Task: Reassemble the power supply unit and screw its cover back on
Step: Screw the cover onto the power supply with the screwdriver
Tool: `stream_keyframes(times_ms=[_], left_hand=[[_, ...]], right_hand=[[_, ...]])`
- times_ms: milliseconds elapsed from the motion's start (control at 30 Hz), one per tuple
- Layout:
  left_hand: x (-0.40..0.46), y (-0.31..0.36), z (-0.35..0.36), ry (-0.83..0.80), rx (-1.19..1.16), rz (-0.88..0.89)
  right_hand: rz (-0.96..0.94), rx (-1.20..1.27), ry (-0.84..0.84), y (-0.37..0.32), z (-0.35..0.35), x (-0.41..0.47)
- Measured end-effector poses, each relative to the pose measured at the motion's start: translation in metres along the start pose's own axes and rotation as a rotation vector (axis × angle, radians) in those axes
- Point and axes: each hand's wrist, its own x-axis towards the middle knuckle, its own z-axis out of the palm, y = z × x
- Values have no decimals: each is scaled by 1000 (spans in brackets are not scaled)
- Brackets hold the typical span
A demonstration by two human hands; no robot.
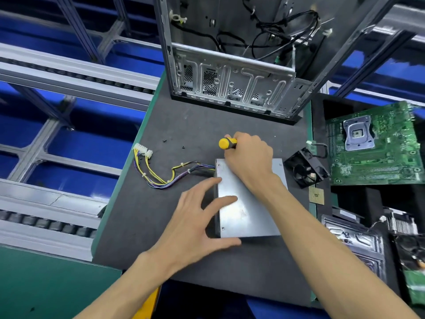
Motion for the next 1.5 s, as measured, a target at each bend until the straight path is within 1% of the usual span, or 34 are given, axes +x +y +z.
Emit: stream_keyframes(times_ms=[67,167,367,467,567,633,700,767,867,967,1067,1133,1200,1267,1333,1400,1500], left_hand=[[0,-8,-6,-28,21,36],[-6,-20,-14,-52,-70,32],[-17,-42,-33,-5,-208,-14],[-15,-50,-41,21,-297,-111],[-6,-55,-49,77,-378,-219],[3,-57,-52,65,-426,-272],[9,-62,-53,14,-435,-284],[12,-71,-54,-50,-359,-256],[13,-85,-52,-139,-129,-237],[18,-90,-42,-154,60,-188],[23,-87,-33,-117,123,-158],[25,-85,-33,-97,115,-158],[25,-84,-33,-95,105,-162],[24,-82,-32,-71,63,-206],[22,-80,-28,-44,21,-254],[23,-79,-25,-50,15,-272],[28,-80,-24,-87,47,-252]], right_hand=[[-12,-23,-24,5,-3,-3],[-15,-50,-42,12,-10,-9],[-12,-102,-27,24,-20,-23],[5,-98,-20,29,-21,-26],[70,-82,-1,38,-24,-30],[110,-74,2,46,-26,-32],[150,-57,-1,53,-29,-32],[174,-40,21,58,-31,-33],[158,-25,90,59,-31,-38],[120,20,125,54,-27,-42],[116,67,134,54,-20,-47],[98,133,151,54,-14,-52],[72,308,147,56,-10,-53],[69,537,108,58,-9,-49],[73,681,29,60,-8,-43],[82,777,-28,62,-6,-37],[129,813,-20,63,-4,-35]])
